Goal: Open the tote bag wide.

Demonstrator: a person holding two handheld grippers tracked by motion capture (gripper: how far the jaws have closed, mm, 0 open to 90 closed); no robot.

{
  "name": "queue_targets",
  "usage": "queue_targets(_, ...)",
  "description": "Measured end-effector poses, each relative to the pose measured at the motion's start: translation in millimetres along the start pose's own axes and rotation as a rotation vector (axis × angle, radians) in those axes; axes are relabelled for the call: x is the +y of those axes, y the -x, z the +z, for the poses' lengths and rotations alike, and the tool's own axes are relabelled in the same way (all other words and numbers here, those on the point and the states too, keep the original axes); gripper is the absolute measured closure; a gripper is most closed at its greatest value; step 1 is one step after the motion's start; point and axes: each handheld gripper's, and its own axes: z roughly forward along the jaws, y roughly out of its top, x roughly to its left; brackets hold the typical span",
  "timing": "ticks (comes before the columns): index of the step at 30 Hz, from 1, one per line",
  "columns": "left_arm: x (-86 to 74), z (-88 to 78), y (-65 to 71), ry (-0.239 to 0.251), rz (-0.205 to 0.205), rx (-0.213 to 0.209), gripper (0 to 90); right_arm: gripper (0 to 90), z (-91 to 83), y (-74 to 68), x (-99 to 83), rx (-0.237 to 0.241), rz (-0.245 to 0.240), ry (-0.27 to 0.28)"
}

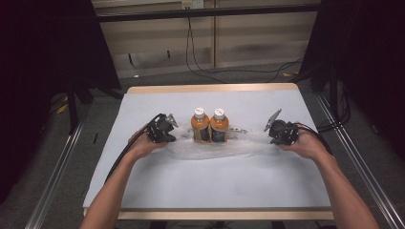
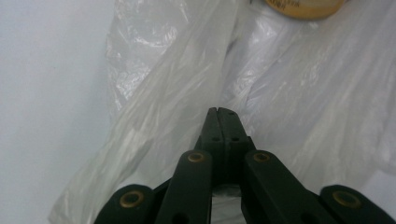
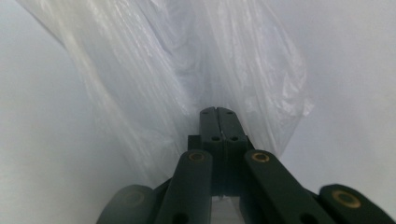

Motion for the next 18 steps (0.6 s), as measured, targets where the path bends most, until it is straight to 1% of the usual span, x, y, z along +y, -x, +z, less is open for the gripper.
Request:
queue_targets(1, -0.1, 0.0, 0.7, 0.013, -0.004, -0.004, 90.0, 90.0, -1.7, 0.9, -1.0, 0.012, 0.017, 0.040)
queue_targets(2, 0.3, -1.1, 1.6, 0.025, -0.003, -0.009, 90.0, 90.0, -2.8, 1.0, -1.7, 0.028, 0.043, 0.068)
queue_targets(3, 0.3, -1.1, 1.6, 0.025, -0.003, -0.009, 90.0, 90.0, -3.8, 2.3, -2.5, 0.046, 0.055, 0.104)
queue_targets(4, 0.5, -3.7, 2.9, 0.071, -0.015, -0.023, 90.0, 90.0, -4.4, 2.6, -2.7, 0.054, 0.074, 0.140)
queue_targets(5, 1.0, -6.3, 4.7, 0.096, -0.020, -0.015, 90.0, 90.0, -5.0, 2.8, -2.7, 0.067, 0.088, 0.163)
queue_targets(6, 1.5, -8.5, 6.6, 0.126, -0.019, -0.025, 90.0, 90.0, -5.8, 3.3, -2.5, 0.078, 0.102, 0.190)
queue_targets(7, 1.5, -8.5, 6.6, 0.126, -0.019, -0.025, 90.0, 90.0, -6.8, 4.0, -2.1, 0.085, 0.109, 0.226)
queue_targets(9, 3.4, -14.9, 11.2, 0.160, -0.017, -0.036, 90.0, 90.0, -9.0, 4.2, -1.0, 0.093, 0.117, 0.281)
queue_targets(10, 4.1, -18.7, 11.4, 0.162, 0.001, -0.040, 90.0, 90.0, -11.1, 2.9, 0.0, 0.104, 0.127, 0.299)
queue_targets(11, 5.2, -21.2, 12.7, 0.179, 0.004, -0.046, 90.0, 90.0, -12.8, 1.6, 1.3, 0.109, 0.126, 0.324)
queue_targets(12, 5.9, -22.6, 15.5, 0.198, -0.020, -0.051, 90.0, 90.0, -14.9, 0.5, 2.3, 0.114, 0.125, 0.343)
queue_targets(13, 6.8, -25.6, 17.5, 0.224, -0.015, -0.052, 90.0, 90.0, -16.3, -0.9, 3.3, 0.116, 0.129, 0.355)
queue_targets(14, 7.1, -27.5, 19.1, 0.235, -0.015, -0.056, 89.8, 90.0, -18.3, -2.3, 4.6, 0.116, 0.119, 0.372)
queue_targets(15, 7.9, -30.1, 21.6, 0.257, -0.015, -0.071, 89.9, 90.0, -19.1, -3.3, 5.2, 0.119, 0.119, 0.387)
queue_targets(16, 8.9, -32.0, 23.7, 0.264, -0.007, -0.068, 89.9, 90.0, -20.7, -5.1, 6.1, 0.118, 0.121, 0.398)
queue_targets(17, 10.1, -33.9, 25.8, 0.265, 0.002, -0.074, 89.9, 90.0, -21.7, -6.3, 7.0, 0.118, 0.123, 0.400)
queue_targets(18, 10.8, -34.7, 28.4, 0.272, -0.002, -0.075, 89.9, 90.0, -21.8, -6.6, 8.2, 0.120, 0.124, 0.413)
